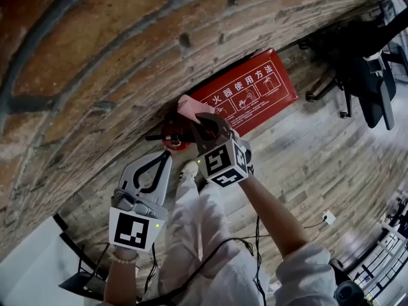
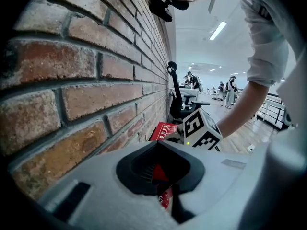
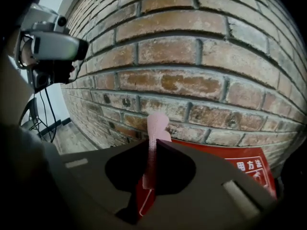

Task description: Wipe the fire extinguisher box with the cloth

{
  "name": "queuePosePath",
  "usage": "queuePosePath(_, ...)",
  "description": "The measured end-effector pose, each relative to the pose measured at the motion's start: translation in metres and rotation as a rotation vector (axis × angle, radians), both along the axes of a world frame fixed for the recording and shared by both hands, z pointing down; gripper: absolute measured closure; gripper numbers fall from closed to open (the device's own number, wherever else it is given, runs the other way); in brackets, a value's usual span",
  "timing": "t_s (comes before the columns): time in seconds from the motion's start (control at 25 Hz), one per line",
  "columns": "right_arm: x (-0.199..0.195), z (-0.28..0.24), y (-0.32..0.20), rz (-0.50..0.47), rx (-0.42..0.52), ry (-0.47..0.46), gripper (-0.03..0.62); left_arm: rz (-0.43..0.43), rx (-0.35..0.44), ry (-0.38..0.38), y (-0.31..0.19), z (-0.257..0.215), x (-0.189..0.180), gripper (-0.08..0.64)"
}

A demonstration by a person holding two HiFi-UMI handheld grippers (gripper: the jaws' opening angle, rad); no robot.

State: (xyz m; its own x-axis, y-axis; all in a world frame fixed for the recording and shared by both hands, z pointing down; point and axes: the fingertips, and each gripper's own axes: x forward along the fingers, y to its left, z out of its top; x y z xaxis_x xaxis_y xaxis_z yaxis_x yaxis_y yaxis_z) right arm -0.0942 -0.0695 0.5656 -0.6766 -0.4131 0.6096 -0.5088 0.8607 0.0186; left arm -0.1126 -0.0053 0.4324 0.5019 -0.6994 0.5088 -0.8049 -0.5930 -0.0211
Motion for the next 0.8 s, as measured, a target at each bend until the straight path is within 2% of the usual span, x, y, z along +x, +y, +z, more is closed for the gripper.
queuePosePath(0.12,0.022,-0.013,-0.017,0.052,0.029,-0.016,0.565,-0.035,-0.029,0.019,0.0,0.003,-0.001,0.562)
queuePosePath(0.28,0.061,-0.024,-0.045,0.123,0.064,-0.007,0.566,-0.024,-0.02,0.007,-0.004,0.003,0.001,0.561)
queuePosePath(0.56,0.142,-0.027,-0.091,0.22,0.138,0.112,0.565,-0.037,-0.028,0.019,-0.013,0.007,0.006,0.561)
queuePosePath(0.8,0.214,-0.03,-0.134,0.319,0.196,0.215,0.566,0.024,-0.001,-0.003,-0.017,0.007,0.017,0.561)
